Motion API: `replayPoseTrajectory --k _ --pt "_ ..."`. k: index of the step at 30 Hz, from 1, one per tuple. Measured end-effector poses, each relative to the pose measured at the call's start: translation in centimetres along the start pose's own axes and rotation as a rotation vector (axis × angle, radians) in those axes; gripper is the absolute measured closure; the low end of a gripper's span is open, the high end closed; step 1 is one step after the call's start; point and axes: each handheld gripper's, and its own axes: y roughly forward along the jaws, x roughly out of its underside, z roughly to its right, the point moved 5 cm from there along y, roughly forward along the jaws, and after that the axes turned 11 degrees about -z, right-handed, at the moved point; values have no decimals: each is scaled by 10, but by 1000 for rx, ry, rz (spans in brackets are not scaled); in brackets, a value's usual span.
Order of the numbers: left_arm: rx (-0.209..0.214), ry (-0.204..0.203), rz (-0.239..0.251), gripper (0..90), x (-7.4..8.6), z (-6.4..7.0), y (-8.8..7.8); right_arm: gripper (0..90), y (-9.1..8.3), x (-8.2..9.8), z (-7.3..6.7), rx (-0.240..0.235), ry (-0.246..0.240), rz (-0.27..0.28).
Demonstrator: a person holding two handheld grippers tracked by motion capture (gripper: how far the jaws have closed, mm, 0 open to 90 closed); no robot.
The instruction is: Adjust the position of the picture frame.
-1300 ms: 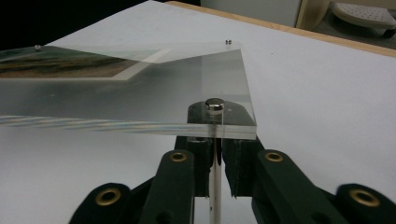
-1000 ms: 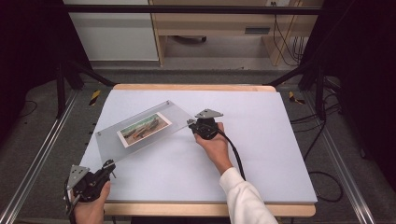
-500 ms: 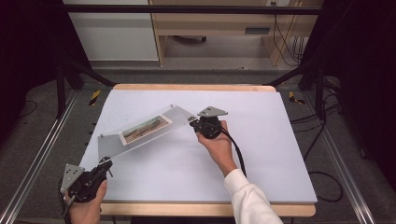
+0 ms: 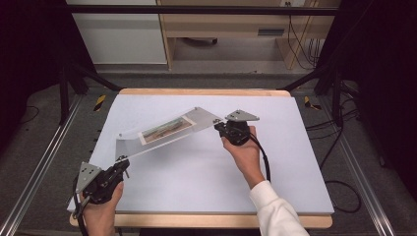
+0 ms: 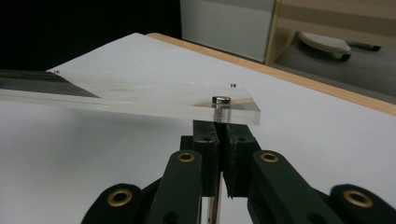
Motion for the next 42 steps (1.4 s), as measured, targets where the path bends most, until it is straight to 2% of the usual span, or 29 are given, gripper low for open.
replayPoseTrajectory --k 1,4,5,8,11,13,18,25,27,33,42 --pt "21 15 5 816 -6 7 6 852 -10 2 7 21 14 10" --pt "43 33 6 816 -11 14 13 852 -20 6 15 42 28 19" --pt "64 50 6 816 -16 21 20 852 -30 10 23 64 46 23" --pt "92 72 8 815 -23 31 31 852 -43 17 34 94 71 36" --pt "113 94 15 815 -29 40 39 851 -55 25 45 113 96 49" --pt "107 120 18 814 -33 46 44 850 -61 30 50 120 113 58" --pt "146 128 18 813 -36 58 52 850 -73 41 62 139 142 67" --pt "192 131 7 815 -36 65 61 847 -85 54 66 163 158 79" --pt "212 139 8 814 -36 69 64 846 -90 62 67 178 180 84" --pt "249 159 11 813 -38 77 70 845 -102 71 70 227 189 85" --pt "274 166 5 812 -39 73 76 842 -111 77 65 252 201 93"
